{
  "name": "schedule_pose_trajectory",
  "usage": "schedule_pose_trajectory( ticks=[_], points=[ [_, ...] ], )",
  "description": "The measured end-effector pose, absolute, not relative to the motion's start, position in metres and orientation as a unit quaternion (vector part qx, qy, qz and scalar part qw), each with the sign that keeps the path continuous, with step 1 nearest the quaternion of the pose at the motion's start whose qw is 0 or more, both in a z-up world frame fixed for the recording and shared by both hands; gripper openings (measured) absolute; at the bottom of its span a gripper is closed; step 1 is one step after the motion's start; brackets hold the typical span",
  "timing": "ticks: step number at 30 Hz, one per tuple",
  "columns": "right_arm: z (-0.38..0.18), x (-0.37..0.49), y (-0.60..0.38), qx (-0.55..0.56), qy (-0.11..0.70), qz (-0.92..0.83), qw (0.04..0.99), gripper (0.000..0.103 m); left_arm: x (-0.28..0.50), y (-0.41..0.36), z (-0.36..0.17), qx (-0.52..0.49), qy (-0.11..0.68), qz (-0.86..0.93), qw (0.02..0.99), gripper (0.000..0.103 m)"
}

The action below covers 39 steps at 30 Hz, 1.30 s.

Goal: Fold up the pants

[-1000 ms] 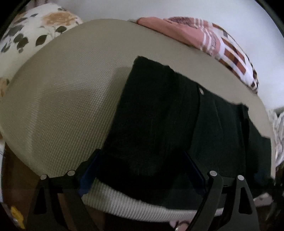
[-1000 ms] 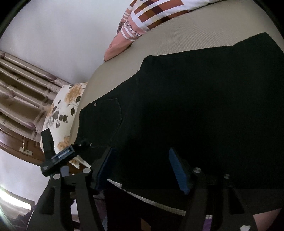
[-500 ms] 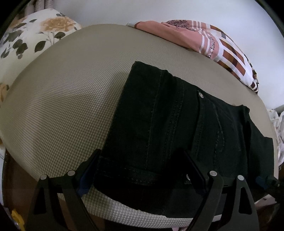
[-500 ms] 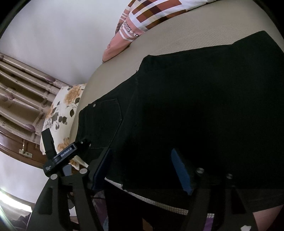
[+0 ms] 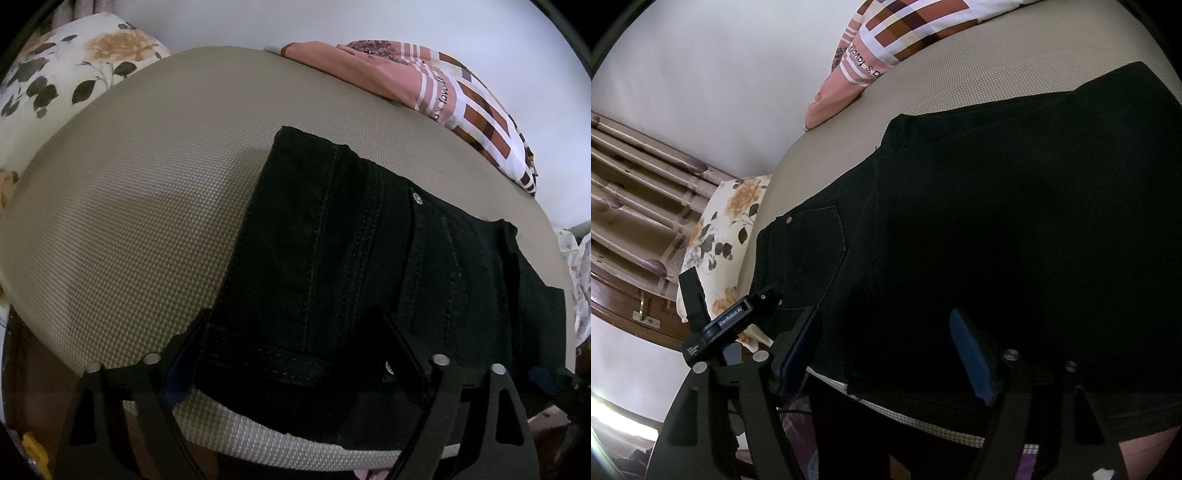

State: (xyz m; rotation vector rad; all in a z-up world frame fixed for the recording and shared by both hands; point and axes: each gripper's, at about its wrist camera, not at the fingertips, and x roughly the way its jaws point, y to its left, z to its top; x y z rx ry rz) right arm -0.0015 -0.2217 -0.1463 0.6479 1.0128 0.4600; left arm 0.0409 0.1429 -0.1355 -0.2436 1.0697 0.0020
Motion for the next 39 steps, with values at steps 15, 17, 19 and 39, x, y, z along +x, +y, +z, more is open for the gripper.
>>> schedule_pose_trajectory(
  ticks=[15,17,19,39],
  points=[
    [-0.146,0.005,-0.227,0.336,0.466,0.218,0.789,0.070,0.049,0.189,-0.118,-0.236,0.533,-0.072,0.809,0.031],
    [-0.146,0.006,-0.228,0.339,0.466,0.220,0.787,0.070,0.046,0.198,-0.119,-0.257,0.544,-0.059,0.797,0.036],
    [-0.145,0.007,-0.229,0.343,0.465,0.220,0.786,0.071,0.038,0.208,-0.120,-0.293,0.551,-0.051,0.780,0.044],
    [-0.152,0.008,-0.232,0.357,0.457,0.225,0.783,0.075,0.025,0.201,-0.145,-0.401,0.551,-0.075,0.728,0.068]
  ],
)
